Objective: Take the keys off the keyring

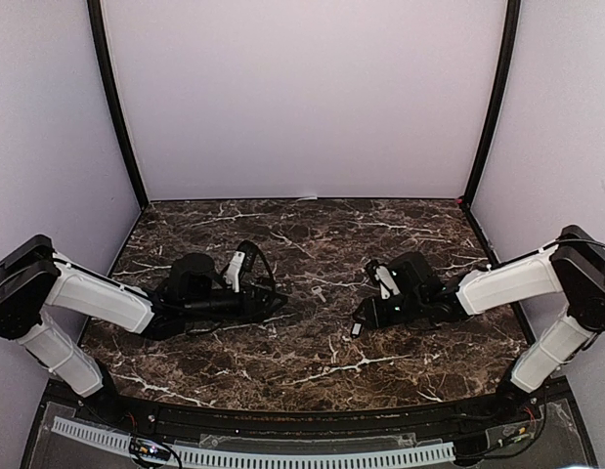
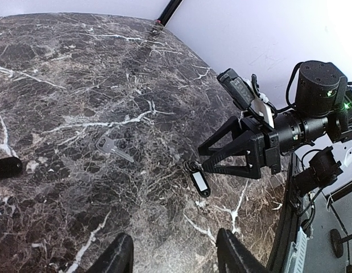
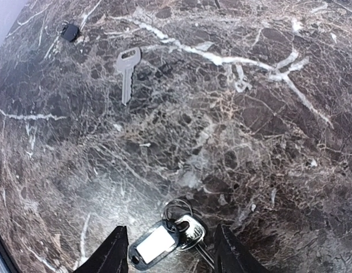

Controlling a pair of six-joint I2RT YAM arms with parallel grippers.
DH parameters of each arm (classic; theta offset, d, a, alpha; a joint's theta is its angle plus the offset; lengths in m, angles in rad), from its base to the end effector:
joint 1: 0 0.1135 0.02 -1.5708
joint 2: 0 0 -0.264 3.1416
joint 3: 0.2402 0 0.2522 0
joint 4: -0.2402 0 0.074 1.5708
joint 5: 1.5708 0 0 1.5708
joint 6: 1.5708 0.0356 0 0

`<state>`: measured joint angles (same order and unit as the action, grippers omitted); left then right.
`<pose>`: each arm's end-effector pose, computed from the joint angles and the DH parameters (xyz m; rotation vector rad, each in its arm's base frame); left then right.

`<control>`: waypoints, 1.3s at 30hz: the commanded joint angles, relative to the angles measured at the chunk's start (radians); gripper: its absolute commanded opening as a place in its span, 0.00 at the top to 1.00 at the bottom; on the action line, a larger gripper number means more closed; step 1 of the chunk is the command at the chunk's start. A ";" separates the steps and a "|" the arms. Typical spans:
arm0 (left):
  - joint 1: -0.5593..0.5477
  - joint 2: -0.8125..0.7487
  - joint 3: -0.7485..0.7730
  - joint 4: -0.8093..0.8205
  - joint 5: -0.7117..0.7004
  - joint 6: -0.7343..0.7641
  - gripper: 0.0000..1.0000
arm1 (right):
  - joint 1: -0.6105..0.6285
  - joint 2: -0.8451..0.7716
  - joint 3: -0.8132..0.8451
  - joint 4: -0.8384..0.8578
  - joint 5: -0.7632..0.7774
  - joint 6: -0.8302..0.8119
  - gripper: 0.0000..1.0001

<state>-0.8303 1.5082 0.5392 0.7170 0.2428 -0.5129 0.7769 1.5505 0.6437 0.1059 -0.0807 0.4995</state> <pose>0.1939 -0.2248 0.1820 0.4952 1.9154 -1.1381 0.2041 0.2047 0.1429 -0.3837 2.4547 0.6802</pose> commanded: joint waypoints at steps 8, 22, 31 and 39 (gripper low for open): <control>-0.023 0.028 0.012 0.031 -0.018 -0.044 0.48 | 0.078 0.041 -0.048 0.106 -0.043 0.045 0.47; -0.063 0.054 0.023 0.031 -0.024 -0.045 0.48 | 0.237 0.039 -0.012 0.166 -0.030 0.105 0.48; -0.118 0.086 0.052 -0.003 -0.047 -0.022 0.48 | 0.173 -0.174 -0.050 0.075 0.110 0.011 0.41; -0.186 0.205 0.189 -0.107 -0.075 0.020 0.47 | 0.011 -0.292 -0.168 0.135 0.083 -0.027 0.35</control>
<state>-0.9833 1.6634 0.6395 0.6930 0.1944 -0.5301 0.8467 1.3056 0.5301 0.2096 -0.0017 0.5003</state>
